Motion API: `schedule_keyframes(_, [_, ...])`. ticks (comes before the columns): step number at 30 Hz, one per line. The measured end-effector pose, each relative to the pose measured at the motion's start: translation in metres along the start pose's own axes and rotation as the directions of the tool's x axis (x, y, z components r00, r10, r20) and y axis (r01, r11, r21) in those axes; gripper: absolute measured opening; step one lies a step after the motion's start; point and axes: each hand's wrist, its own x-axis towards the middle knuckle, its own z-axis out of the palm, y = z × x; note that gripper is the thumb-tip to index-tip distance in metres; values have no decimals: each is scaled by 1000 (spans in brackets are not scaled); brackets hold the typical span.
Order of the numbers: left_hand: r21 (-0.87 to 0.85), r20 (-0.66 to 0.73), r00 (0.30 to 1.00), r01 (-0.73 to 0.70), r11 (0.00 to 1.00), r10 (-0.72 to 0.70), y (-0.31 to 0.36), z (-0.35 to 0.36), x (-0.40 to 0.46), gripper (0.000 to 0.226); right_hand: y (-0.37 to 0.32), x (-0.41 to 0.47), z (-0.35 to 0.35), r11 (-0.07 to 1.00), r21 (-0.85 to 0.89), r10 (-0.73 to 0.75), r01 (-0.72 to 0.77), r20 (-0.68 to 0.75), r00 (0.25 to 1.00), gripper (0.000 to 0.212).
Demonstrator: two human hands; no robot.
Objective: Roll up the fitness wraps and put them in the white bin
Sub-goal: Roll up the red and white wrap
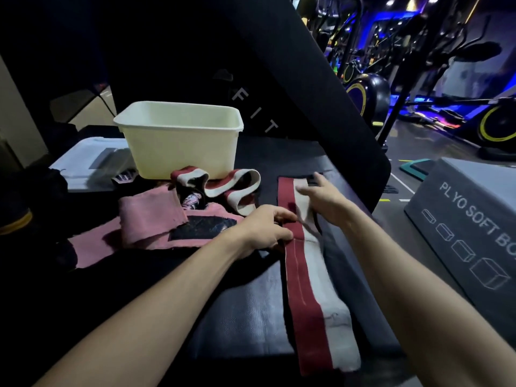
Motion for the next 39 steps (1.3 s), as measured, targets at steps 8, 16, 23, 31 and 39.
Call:
schedule_keyframes(8, [345,-224,965,-55,937,139,-2,11,7,43,-10,-35,-2,764,-613,-95,204,205,974,49])
schedule_keyframes(16, [559,-243,891,-195,806,384,-3,-25,-37,33,-25,-72,11,700,-652,-210,292,204,956,41])
schedule_keyframes(23, [922,-269,921,161,353,281,-32,-99,-82,56,-59,-70,64,727,-585,-342,359,146,928,46])
schedule_keyframes(31, [952,-153,957,76,296,247,-55,-123,-88,94,-99,-48,139,587,-659,-409,471,262,874,54])
schedule_keyframes(39, [937,-137,949,32,347,283,-64,-138,-94,94,-114,-29,160,825,-447,-389,345,-7,921,17])
